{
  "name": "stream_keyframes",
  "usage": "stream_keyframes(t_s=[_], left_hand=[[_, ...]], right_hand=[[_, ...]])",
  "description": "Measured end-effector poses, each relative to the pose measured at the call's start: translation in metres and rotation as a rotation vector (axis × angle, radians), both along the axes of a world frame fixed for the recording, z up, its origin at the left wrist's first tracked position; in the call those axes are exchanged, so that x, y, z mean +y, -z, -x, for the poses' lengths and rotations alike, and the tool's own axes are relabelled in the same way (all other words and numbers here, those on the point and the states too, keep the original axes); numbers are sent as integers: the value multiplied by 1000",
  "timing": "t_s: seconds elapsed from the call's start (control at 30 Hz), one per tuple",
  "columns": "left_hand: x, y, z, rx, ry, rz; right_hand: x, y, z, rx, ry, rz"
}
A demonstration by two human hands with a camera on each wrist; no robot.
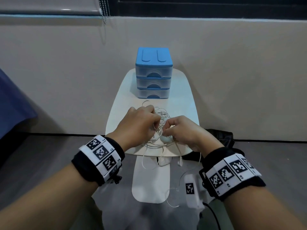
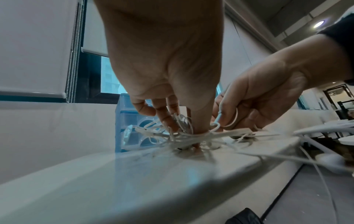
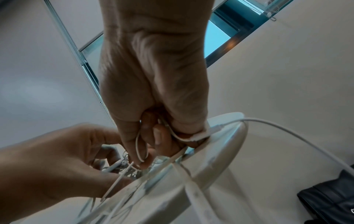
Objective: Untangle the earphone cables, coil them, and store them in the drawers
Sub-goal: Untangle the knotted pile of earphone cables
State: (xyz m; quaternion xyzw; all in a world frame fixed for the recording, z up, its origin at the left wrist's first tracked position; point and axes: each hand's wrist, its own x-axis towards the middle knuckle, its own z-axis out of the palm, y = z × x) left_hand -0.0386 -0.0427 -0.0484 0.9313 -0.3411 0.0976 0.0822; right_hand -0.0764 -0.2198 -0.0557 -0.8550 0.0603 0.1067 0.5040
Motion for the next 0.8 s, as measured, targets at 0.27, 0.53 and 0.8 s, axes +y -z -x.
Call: stream_keyframes(t_s=[0.27, 0.53, 0.8], left_hand=[[-7, -8, -13, -46, 58, -116], [2, -17, -27, 259, 84, 5], [3, -13, -27, 190, 164, 21]], right_hand=[[7, 1, -2, -10, 113, 35], [12, -2, 3, -96, 95, 189], [13, -3, 1, -94, 103, 188]])
